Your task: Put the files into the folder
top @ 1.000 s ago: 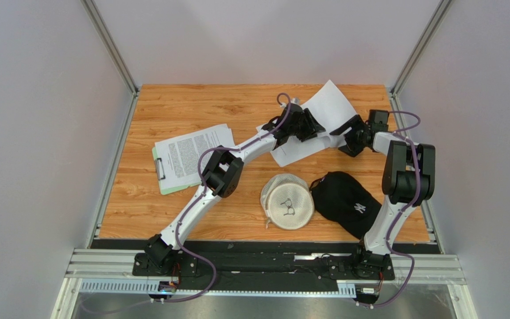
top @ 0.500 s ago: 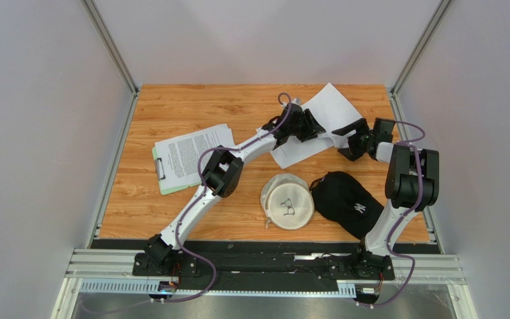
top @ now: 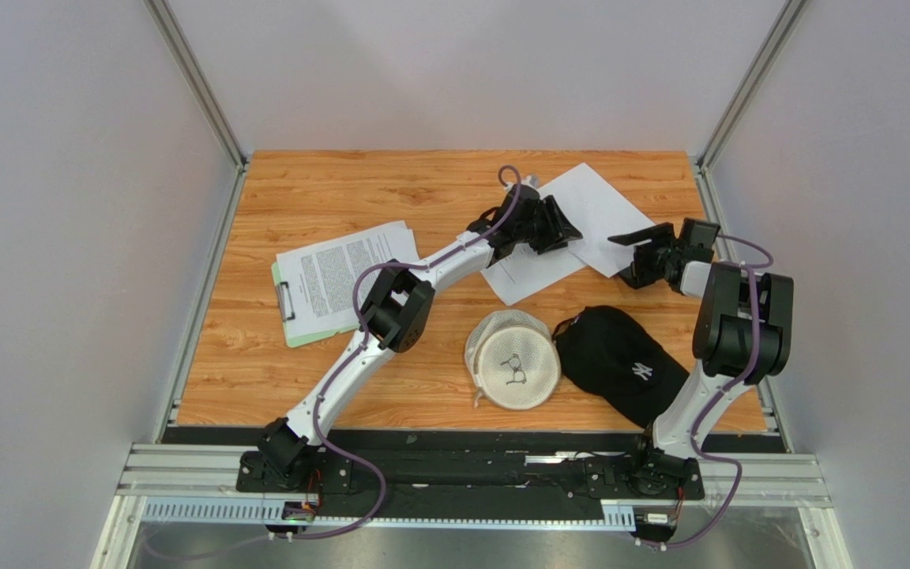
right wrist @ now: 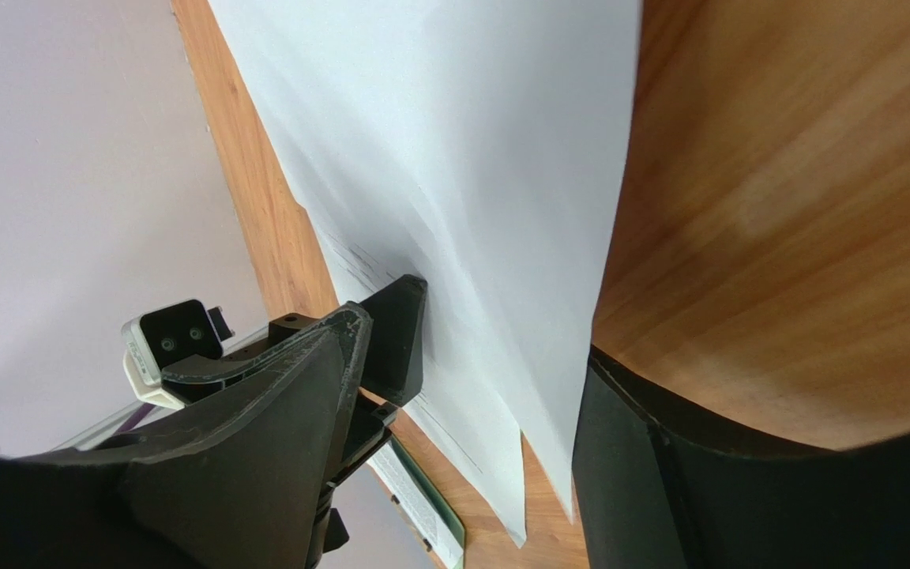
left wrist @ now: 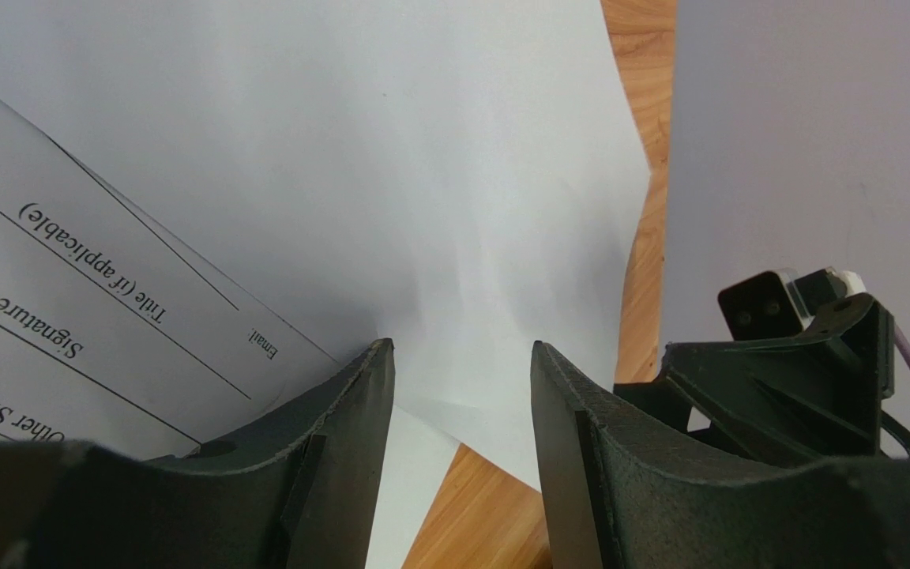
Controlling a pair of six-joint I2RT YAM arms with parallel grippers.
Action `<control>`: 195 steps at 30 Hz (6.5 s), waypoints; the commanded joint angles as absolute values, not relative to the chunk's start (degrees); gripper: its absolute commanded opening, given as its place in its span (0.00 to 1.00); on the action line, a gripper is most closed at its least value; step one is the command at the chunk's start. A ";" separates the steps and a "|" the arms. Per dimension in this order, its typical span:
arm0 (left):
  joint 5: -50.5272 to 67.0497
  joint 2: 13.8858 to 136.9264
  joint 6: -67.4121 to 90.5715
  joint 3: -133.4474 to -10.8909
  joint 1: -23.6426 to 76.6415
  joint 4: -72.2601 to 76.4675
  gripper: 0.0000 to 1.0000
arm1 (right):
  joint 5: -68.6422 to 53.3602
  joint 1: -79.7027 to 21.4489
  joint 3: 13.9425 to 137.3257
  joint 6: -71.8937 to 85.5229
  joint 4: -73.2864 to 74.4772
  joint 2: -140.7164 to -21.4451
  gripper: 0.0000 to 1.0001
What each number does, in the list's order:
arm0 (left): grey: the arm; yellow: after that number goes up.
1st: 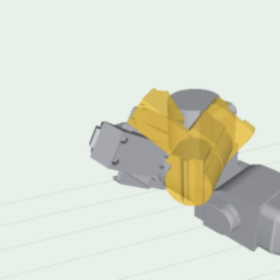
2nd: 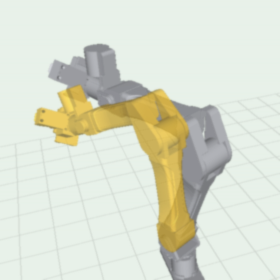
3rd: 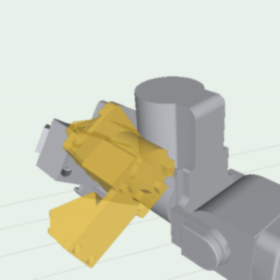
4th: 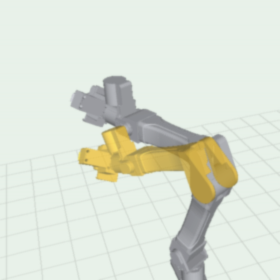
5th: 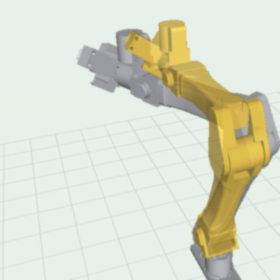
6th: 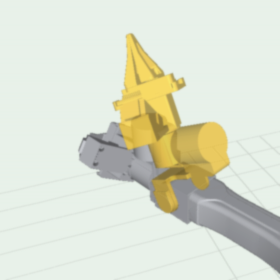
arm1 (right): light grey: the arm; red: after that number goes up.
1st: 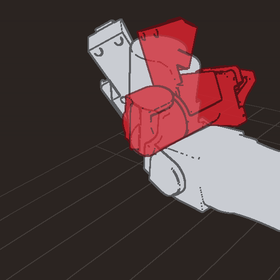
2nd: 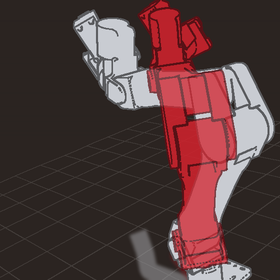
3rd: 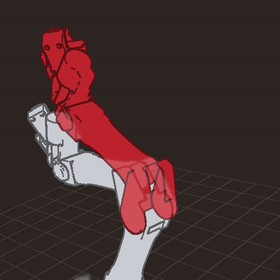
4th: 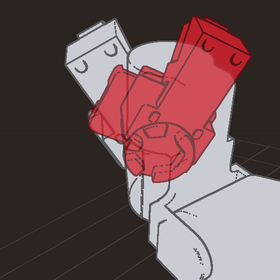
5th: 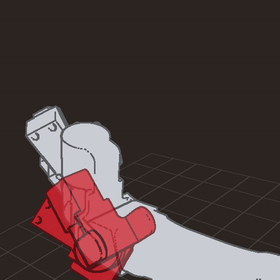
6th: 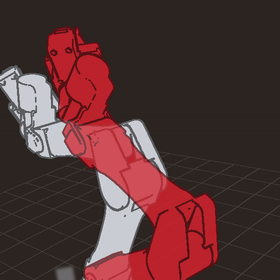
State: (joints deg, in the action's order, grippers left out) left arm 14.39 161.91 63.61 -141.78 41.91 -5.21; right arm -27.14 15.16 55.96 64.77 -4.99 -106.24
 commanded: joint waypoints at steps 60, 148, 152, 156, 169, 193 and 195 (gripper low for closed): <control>0.18 103.09 14.86 -73.30 -16.35 -44.46 0.81 | -45.26 -31.20 93.70 39.46 -4.48 -114.34 0.00; -3.16 115.57 11.25 -82.18 -5.36 -53.09 0.54 | -43.95 -28.13 95.80 30.67 4.57 -128.23 0.00; -3.43 117.42 11.08 -83.58 -5.27 -53.96 0.46 | -44.12 -28.13 95.80 30.85 4.48 -128.15 0.00; -2.38 117.69 10.63 -83.76 -5.19 -54.14 0.29 | -44.30 -28.21 95.28 31.20 4.13 -127.97 0.00; 0.96 111.80 11.95 -80.07 -5.27 -50.36 0.00 | -46.05 -28.83 93.69 29.97 4.57 -127.44 0.00; 8.88 102.22 13.10 -69.79 -6.50 -37.53 0.00 | -31.82 -31.82 94.92 22.15 11.43 -126.04 0.00; 10.10 101.95 13.88 -69.61 -6.50 -37.35 0.00 | -31.29 -32.25 94.83 22.24 11.25 -125.34 0.00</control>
